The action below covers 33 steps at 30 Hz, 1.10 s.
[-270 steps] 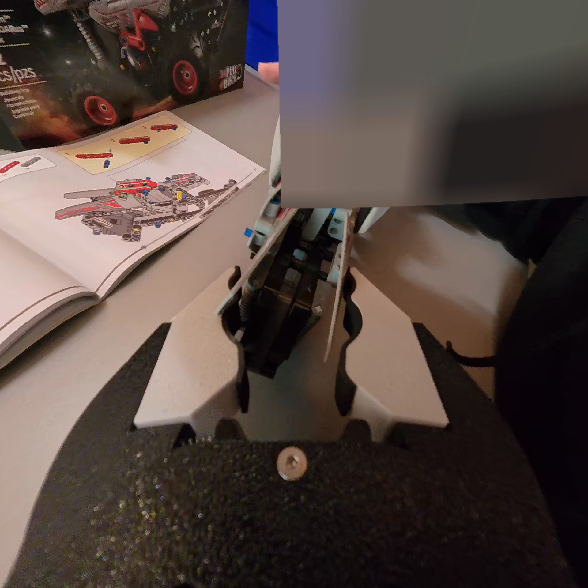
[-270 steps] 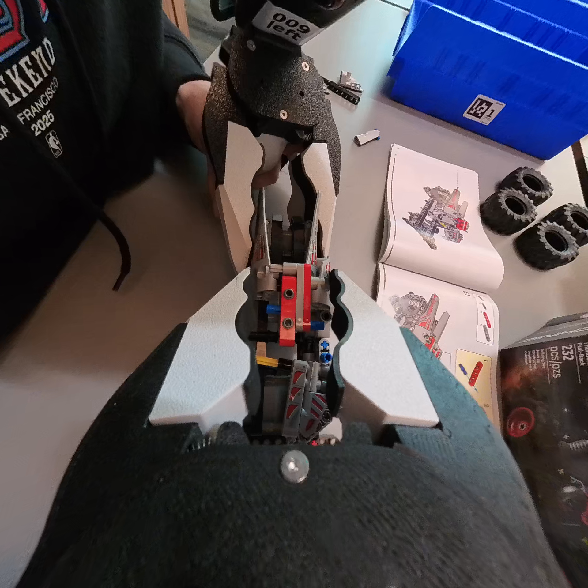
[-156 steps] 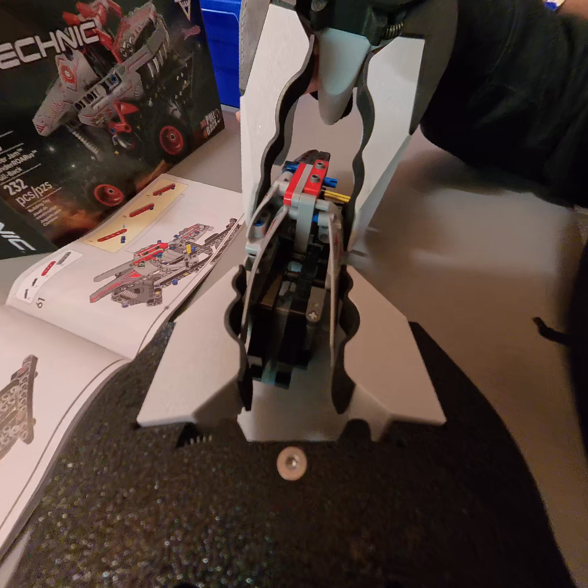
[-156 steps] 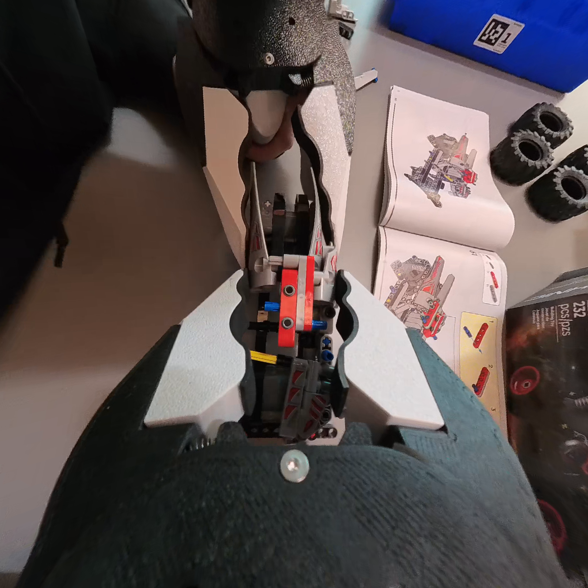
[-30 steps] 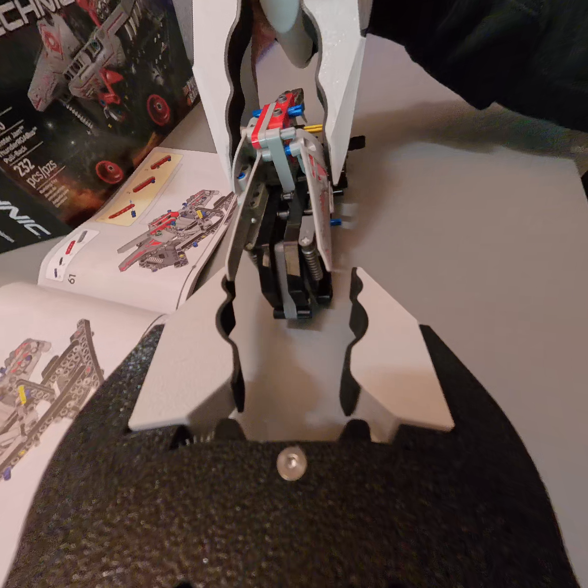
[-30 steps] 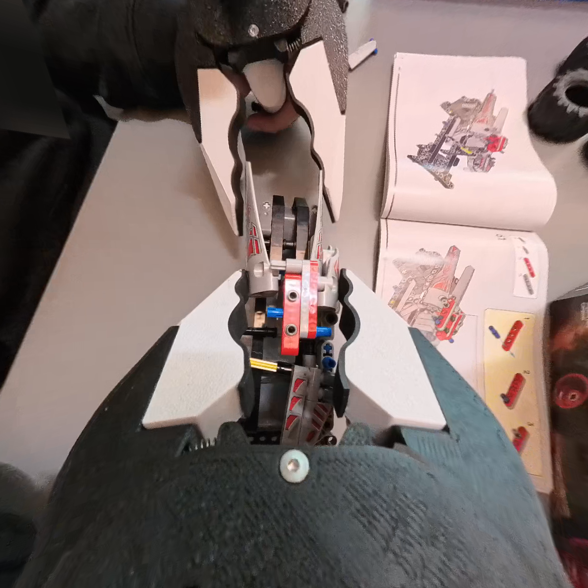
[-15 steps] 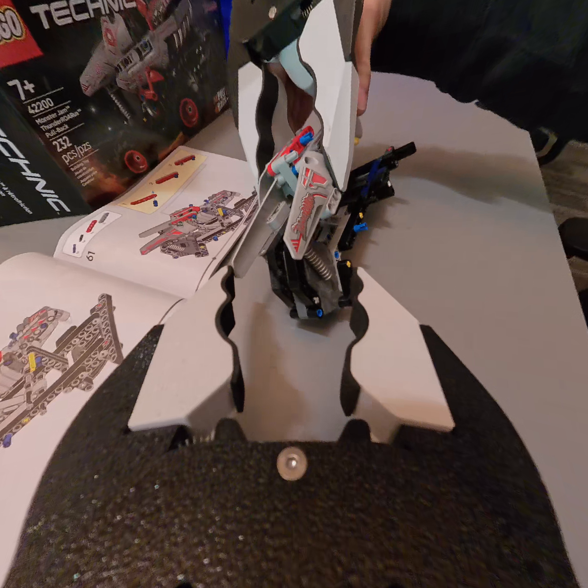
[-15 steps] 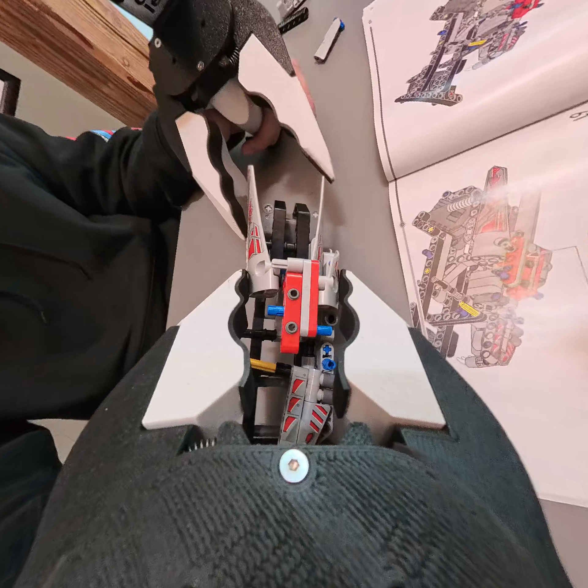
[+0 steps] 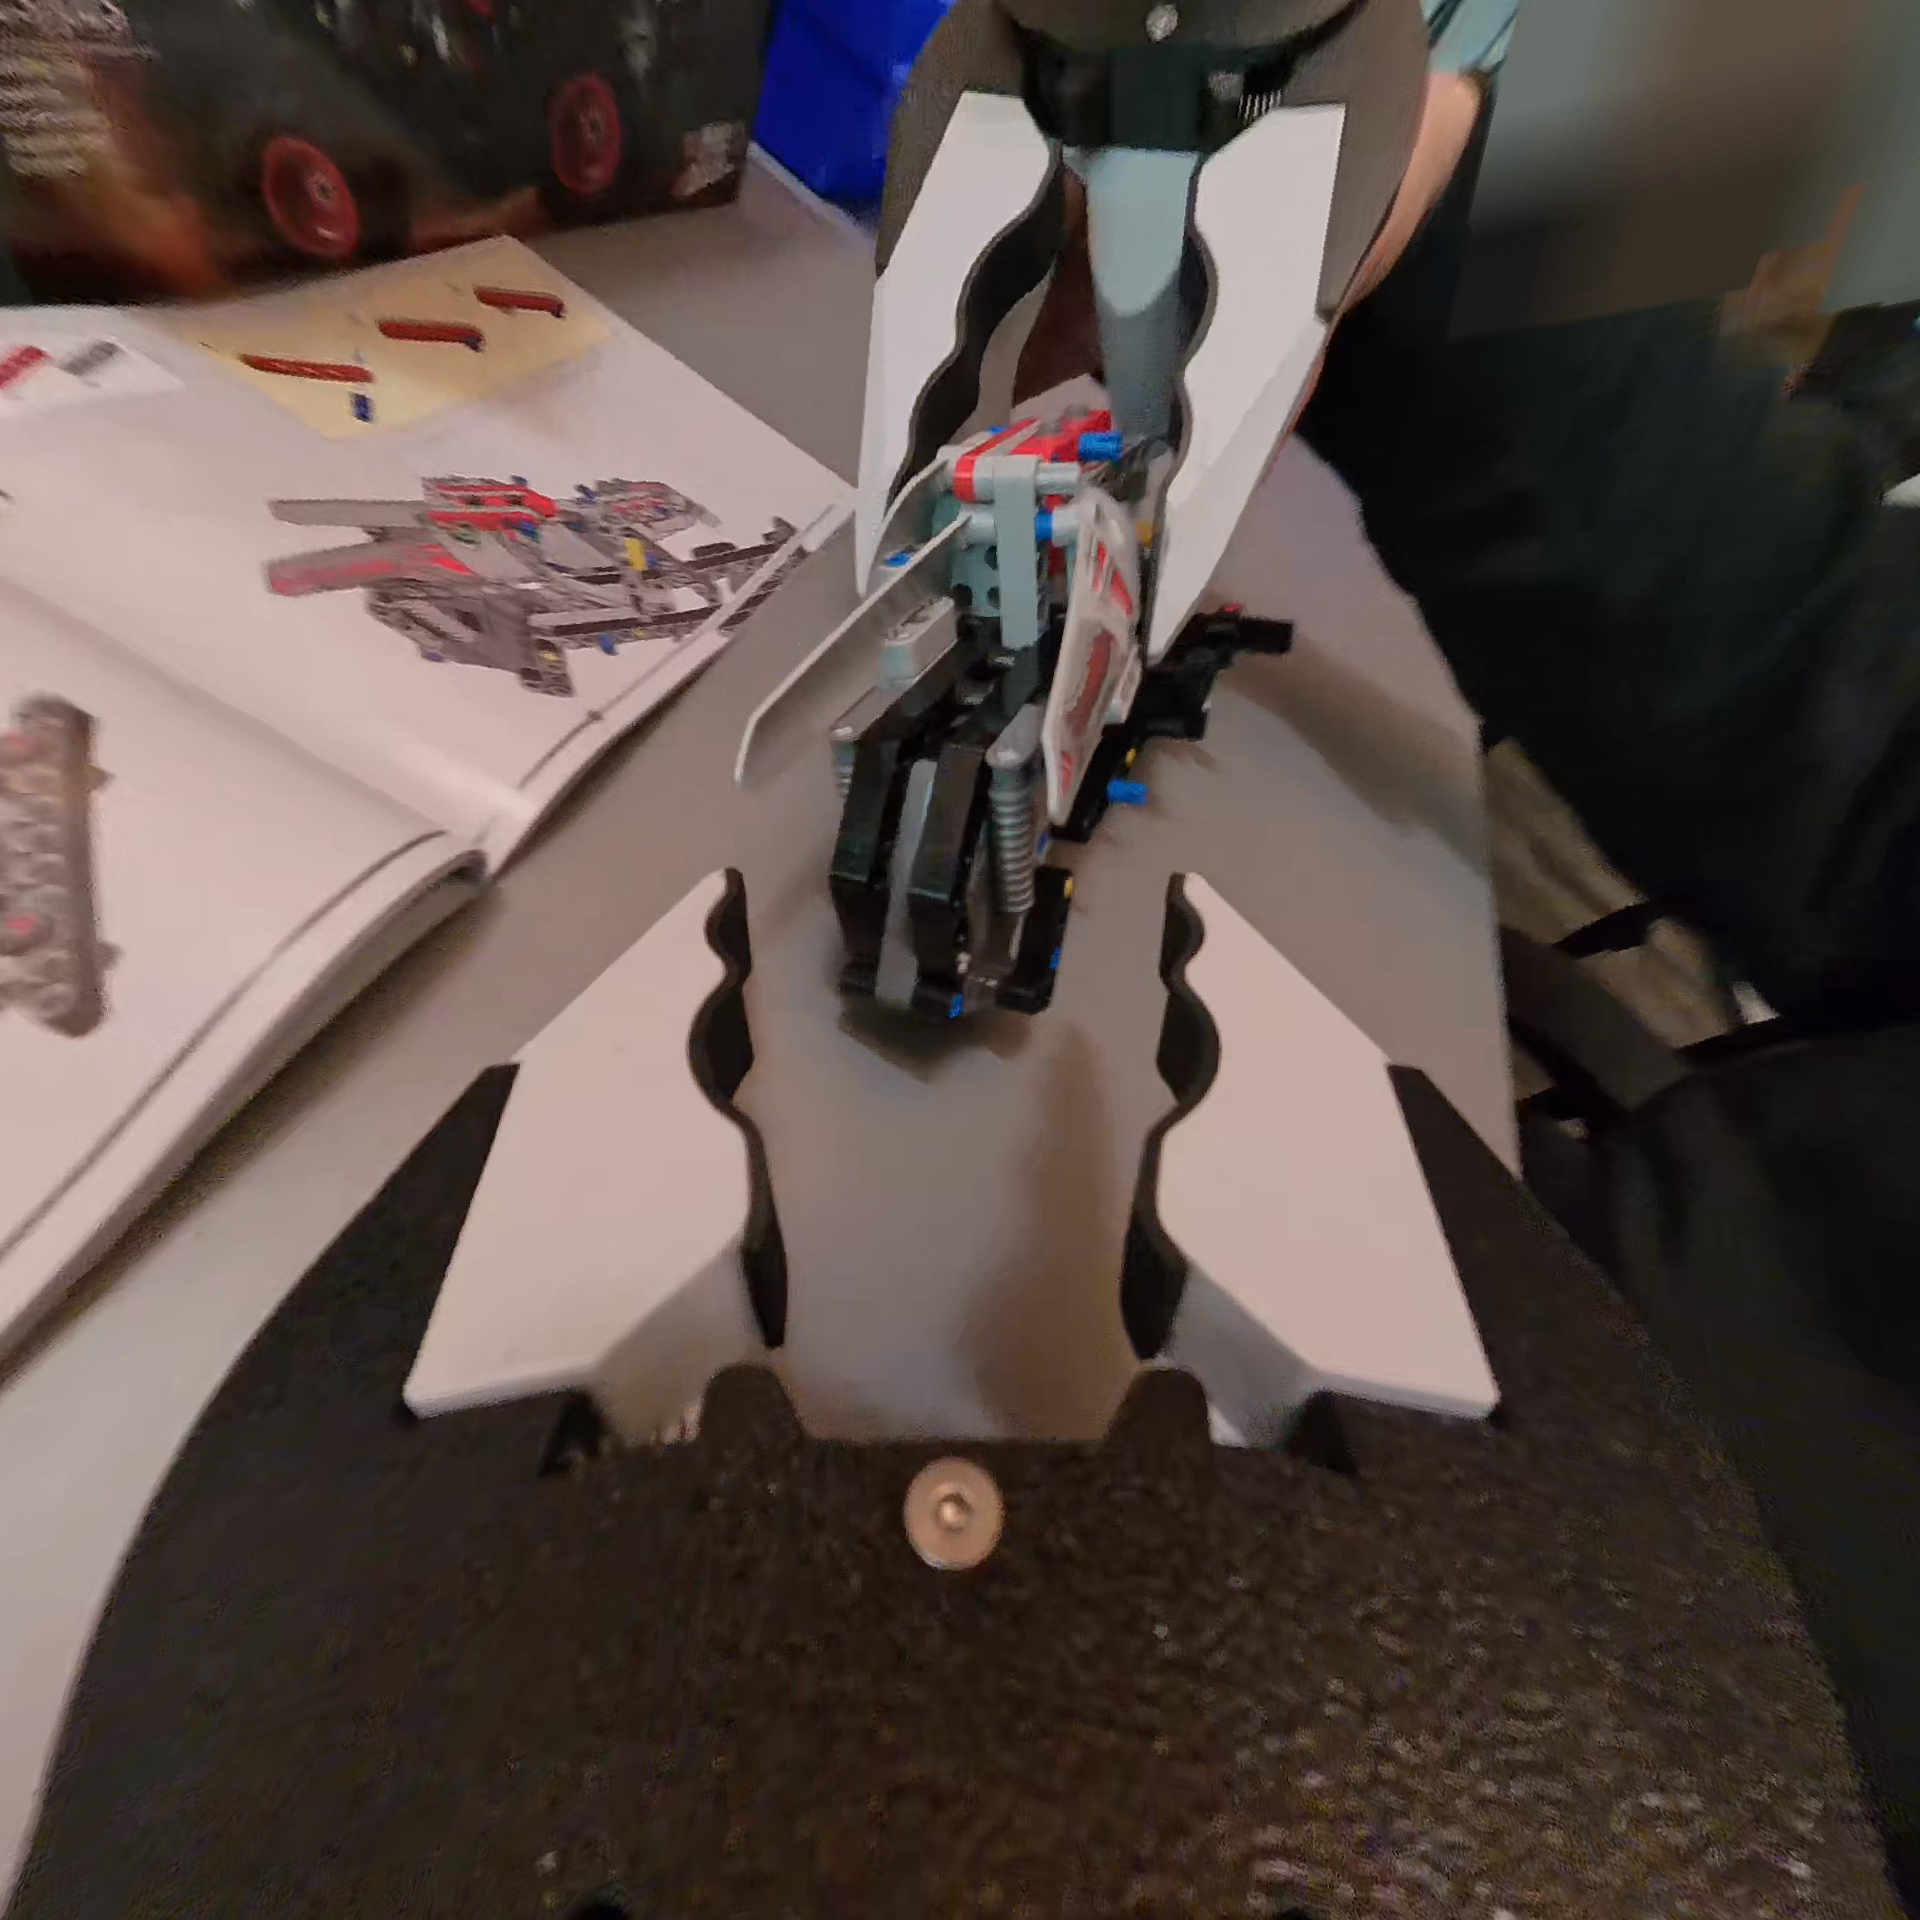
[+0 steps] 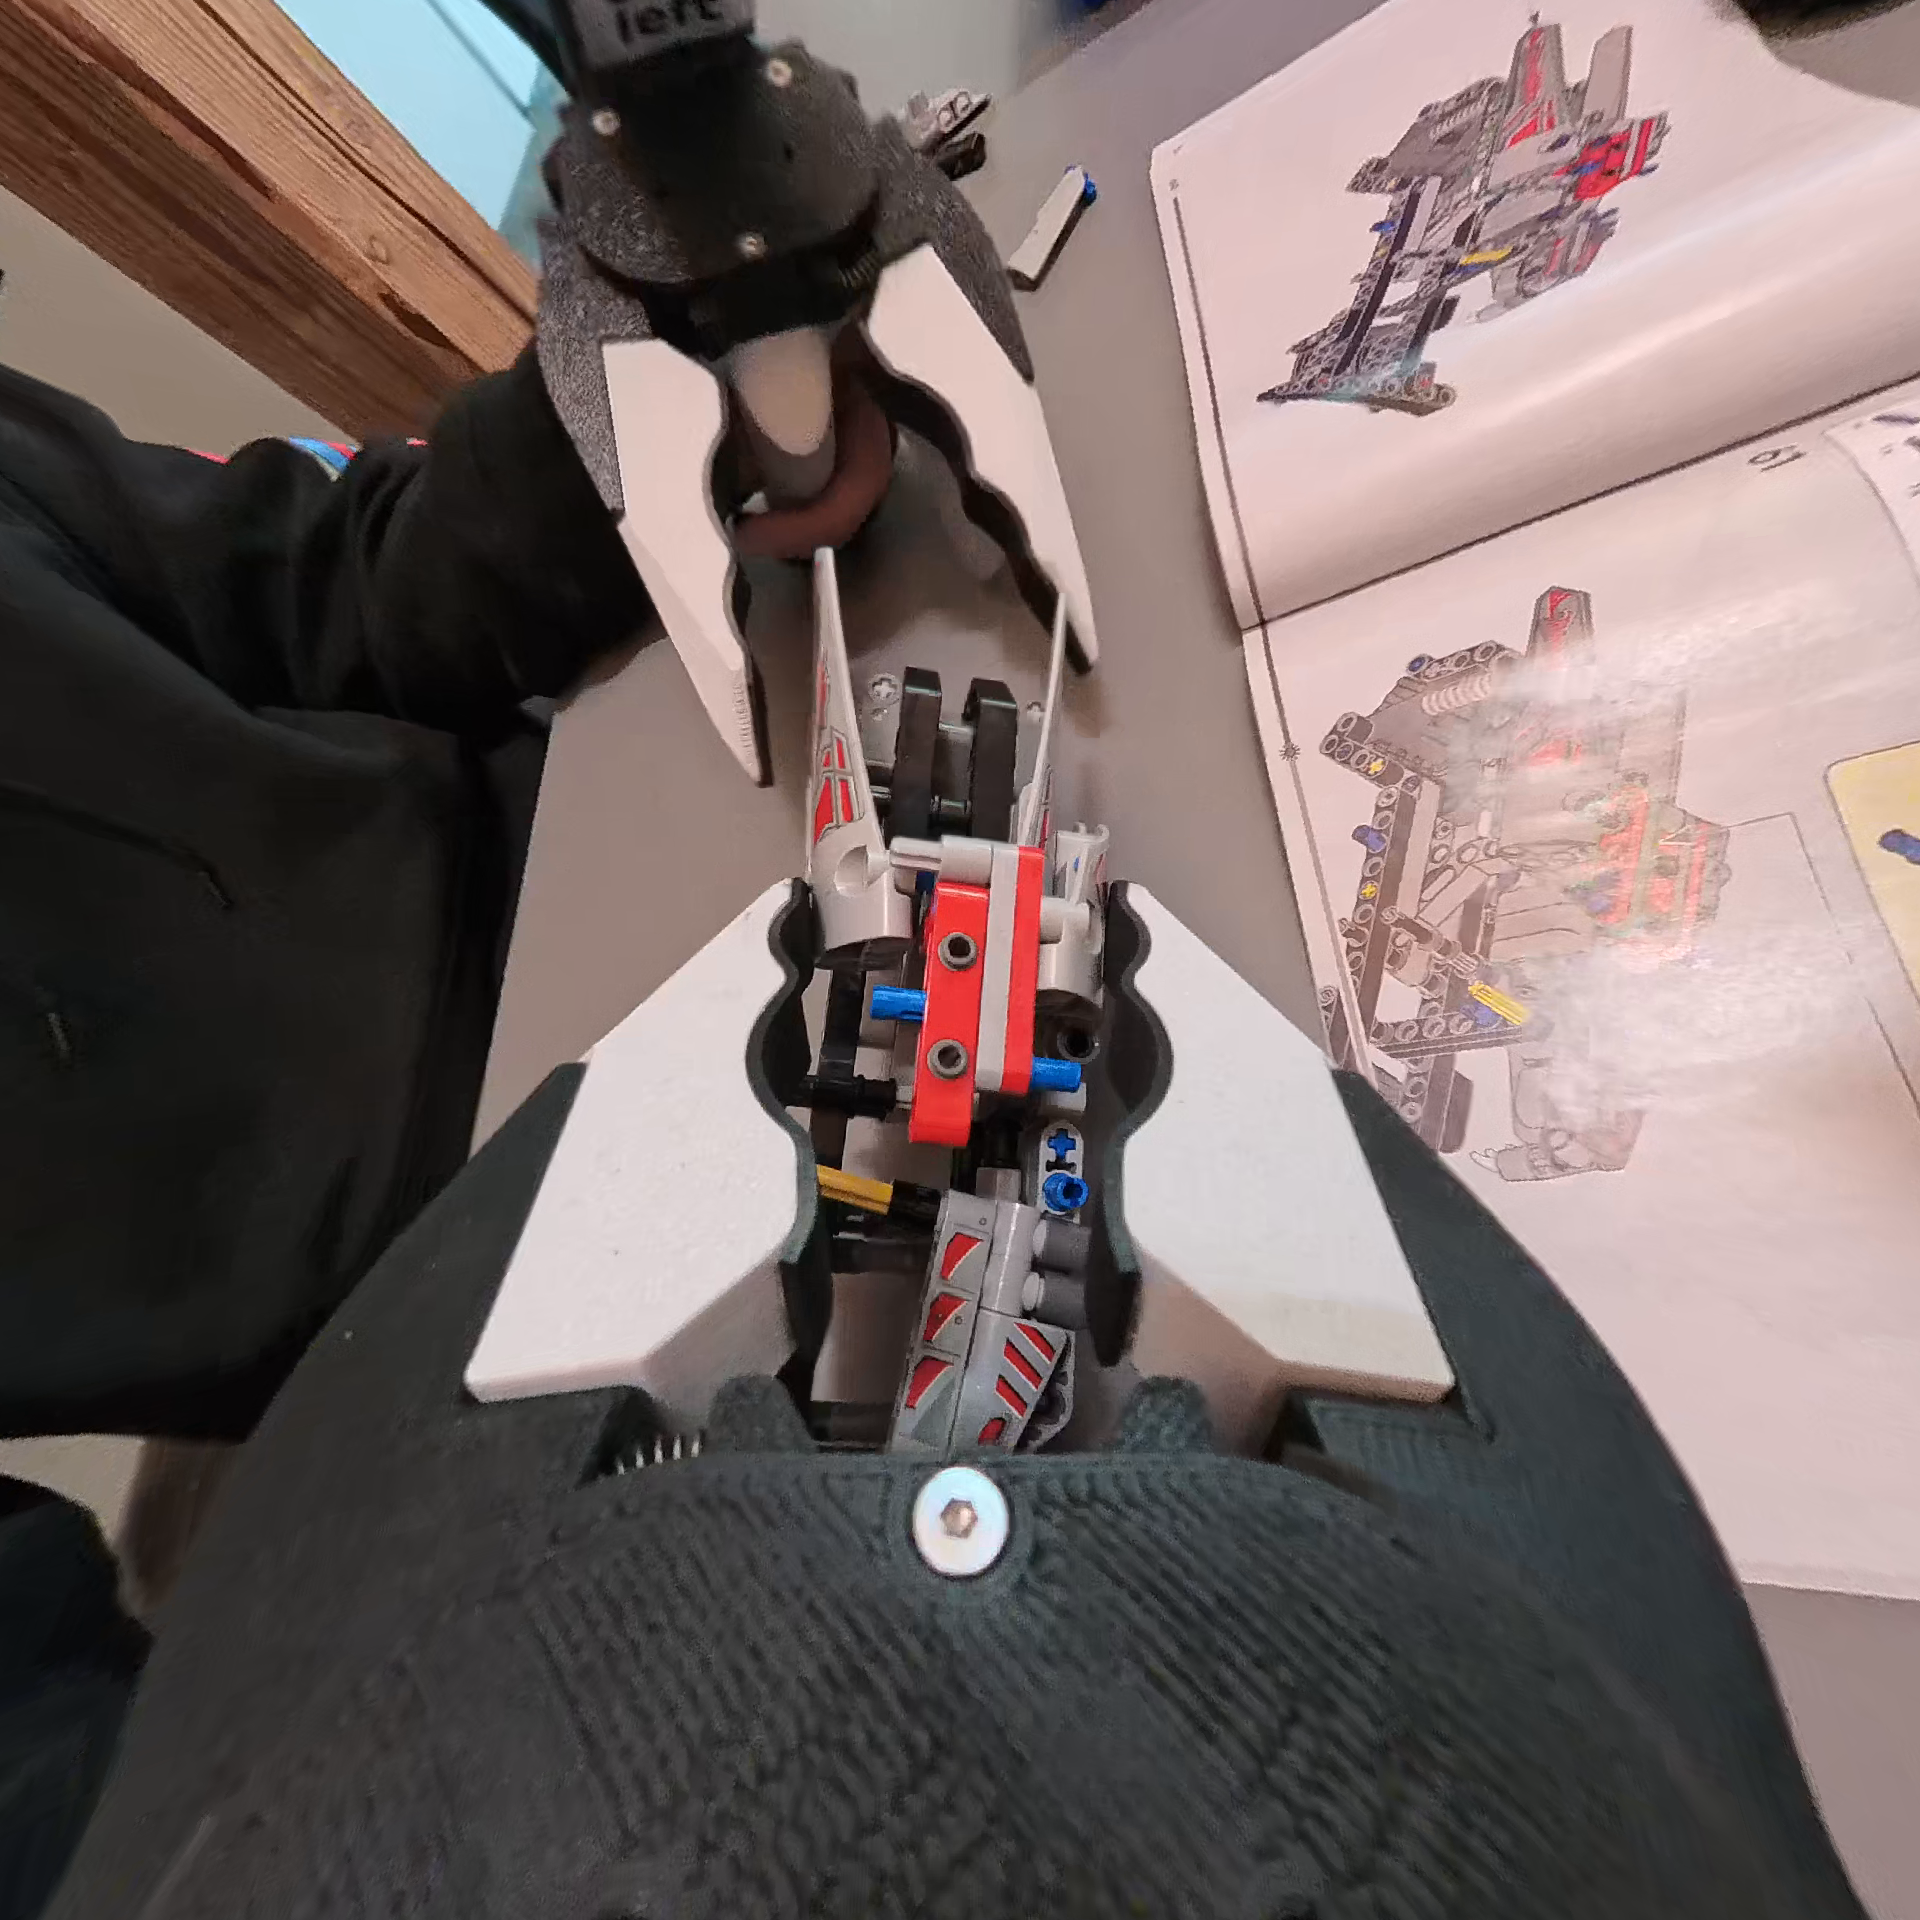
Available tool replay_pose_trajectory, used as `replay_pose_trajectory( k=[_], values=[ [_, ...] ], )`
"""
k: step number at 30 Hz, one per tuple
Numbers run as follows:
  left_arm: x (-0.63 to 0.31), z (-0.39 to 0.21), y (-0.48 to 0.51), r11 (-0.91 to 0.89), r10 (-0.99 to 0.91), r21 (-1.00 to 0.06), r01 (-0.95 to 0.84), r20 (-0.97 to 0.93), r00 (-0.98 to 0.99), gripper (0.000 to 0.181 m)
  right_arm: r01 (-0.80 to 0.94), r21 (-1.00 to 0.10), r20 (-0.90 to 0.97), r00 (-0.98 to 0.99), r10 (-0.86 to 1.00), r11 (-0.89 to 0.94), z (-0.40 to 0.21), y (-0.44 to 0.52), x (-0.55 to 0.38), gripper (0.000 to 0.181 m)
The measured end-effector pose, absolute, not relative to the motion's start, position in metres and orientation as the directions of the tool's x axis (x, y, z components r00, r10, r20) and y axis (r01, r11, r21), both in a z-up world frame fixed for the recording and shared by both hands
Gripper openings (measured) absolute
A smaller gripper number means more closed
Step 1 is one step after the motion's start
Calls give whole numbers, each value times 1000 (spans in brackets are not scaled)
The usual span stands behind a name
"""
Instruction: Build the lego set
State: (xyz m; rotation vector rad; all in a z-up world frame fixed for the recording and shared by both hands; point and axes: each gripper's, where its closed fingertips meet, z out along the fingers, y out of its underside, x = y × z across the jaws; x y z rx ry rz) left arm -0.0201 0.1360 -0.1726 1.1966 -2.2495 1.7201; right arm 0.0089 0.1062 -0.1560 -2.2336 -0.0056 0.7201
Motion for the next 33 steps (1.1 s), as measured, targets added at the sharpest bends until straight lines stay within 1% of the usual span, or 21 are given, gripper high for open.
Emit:
replay_pose_trajectory(
  k=[3,6,10,12,15,16,18,20,21,23,24,26,28,29,31,33],
  values=[
    [-21,-169,129,38,-494,-778,-628,531,-688,77,-174,-715,-433,871,233,-678,-154,104,5,56],
    [-24,-176,123,92,-496,-766,-636,519,-696,73,-112,-739,-351,906,237,-664,-153,103,2,56],
    [-31,-174,118,158,-488,-807,-568,436,-756,53,29,-773,-170,953,251,-634,-151,100,-9,56],
    [-35,-177,116,258,-498,-838,-482,312,-809,49,123,-770,-54,966,255,-627,-152,96,-15,56],
    [-36,-181,114,425,-501,-864,-271,25,-865,42,287,-743,145,951,273,-605,-153,89,-22,56],
    [-37,-180,112,455,-492,-864,-215,-42,-870,37,332,-739,203,939,277,-586,-152,87,-23,56],
    [-40,-179,107,484,-479,-863,-145,-122,-869,37,430,-726,310,901,303,-536,-149,82,-30,56],
    [-44,-177,104,544,-470,-839,-25,-279,-837,37,526,-695,427,851,306,-491,-147,77,-36,56],
    [-46,-175,104,597,-453,-800,56,-394,-800,37,582,-665,498,812,303,-468,-146,75,-40,56],
    [-52,-168,104,707,-385,-672,220,-627,-677,37,698,-568,653,705,278,-436,-145,72,-50,55],
    [-55,-165,104,747,-344,-599,286,-718,-605,37,762,-486,735,621,272,-427,-144,71,-56,55],
    [-60,-152,105,804,-273,-456,382,-853,-444,37,859,-265,881,401,252,-438,-142,68,-63,55],
    [-67,-137,104,826,-215,-335,454,-930,-297,37,891,-46,964,158,214,-451,-135,68,-69,55],
    [-71,-130,102,823,-199,-296,484,-950,-242,37,885,32,981,62,184,-464,-129,67,-70,56],
    [-80,-115,99,812,-199,-252,527,-968,-156,37,866,101,991,-43,127,-490,-117,64,-72,56],
    [-87,-105,96,799,-202,-219,560,-975,-93,37,847,118,993,-100,62,-518,-105,62,-71,56]
  ],
)
